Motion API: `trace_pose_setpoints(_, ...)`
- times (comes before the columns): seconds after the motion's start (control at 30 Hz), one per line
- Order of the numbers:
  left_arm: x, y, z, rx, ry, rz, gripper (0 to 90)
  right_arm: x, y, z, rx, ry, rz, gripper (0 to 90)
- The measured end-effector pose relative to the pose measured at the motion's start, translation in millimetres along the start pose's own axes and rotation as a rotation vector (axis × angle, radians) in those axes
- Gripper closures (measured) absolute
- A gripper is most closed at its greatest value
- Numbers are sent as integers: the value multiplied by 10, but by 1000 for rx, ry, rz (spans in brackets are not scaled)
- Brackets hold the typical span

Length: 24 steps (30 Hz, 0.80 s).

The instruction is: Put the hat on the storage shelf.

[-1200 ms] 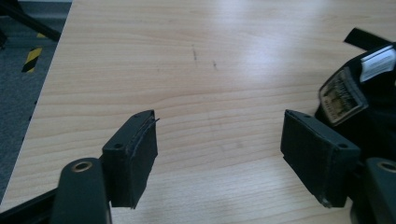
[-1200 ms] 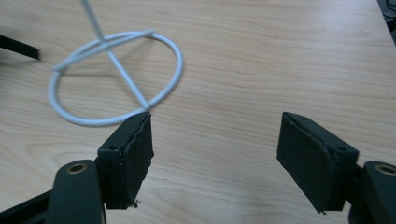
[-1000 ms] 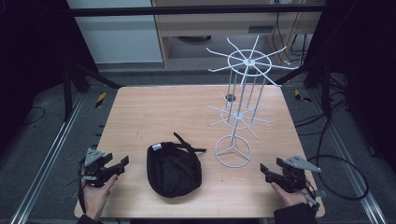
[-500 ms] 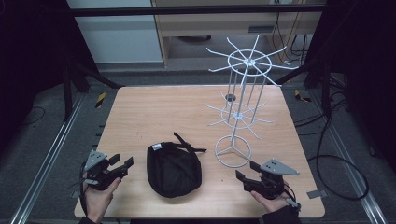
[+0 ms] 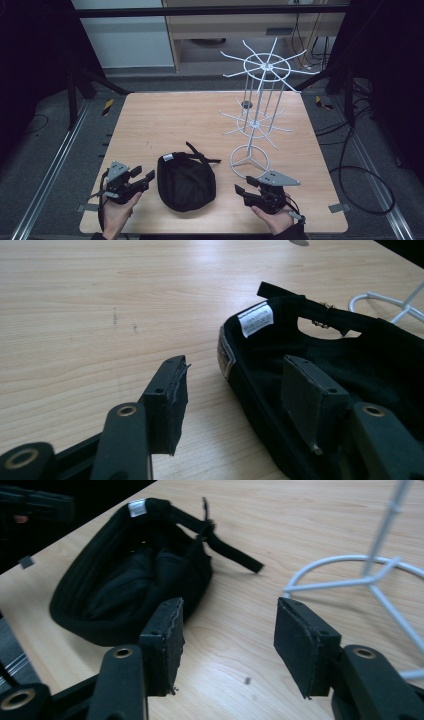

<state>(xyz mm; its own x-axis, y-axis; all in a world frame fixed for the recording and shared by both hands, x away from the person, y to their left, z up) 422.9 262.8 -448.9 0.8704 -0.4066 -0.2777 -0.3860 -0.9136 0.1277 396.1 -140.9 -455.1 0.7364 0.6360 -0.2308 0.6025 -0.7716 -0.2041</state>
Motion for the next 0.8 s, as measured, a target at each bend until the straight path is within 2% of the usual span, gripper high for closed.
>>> trace_pose_setpoints(0.07, 17, 15, 5, 7, -5, 1, 438, 20, -31, 1, -1, -3, -7, 469)
trace_pose_setpoints(0.1, 59, 46, 21, 14, -16, 7, 446, 71, -99, 10, -2, -14, -24, 488)
trace_pose_setpoints(0.23, 140, 82, 50, 35, -40, 10, 455, 127, -155, 26, 0, -23, -42, 497)
trace_pose_setpoints(0.4, 216, 96, 101, 40, -77, 12, 492, 221, -249, 56, 3, -39, -63, 506)
trace_pose_setpoints(0.6, 278, 103, 164, 39, -122, 29, 540, 389, -391, 104, -10, -56, -84, 473)
trace_pose_setpoints(0.8, 321, 140, 220, 46, -172, 47, 615, 508, -454, 170, -12, -80, -88, 456)
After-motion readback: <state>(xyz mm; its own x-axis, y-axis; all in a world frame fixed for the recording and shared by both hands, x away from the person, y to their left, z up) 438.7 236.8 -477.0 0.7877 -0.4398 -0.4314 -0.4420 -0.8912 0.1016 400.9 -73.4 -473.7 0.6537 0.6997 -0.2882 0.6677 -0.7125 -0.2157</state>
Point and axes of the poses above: each handheld gripper's, and its own axes: x roughly forward along the jaws, z roughly out of its underside, y roughly to its right, the point moved 1 cm from there along x, roughly forward along the jaws, and after that the axes turned 15 degrees about y, right-handed, at the moved point
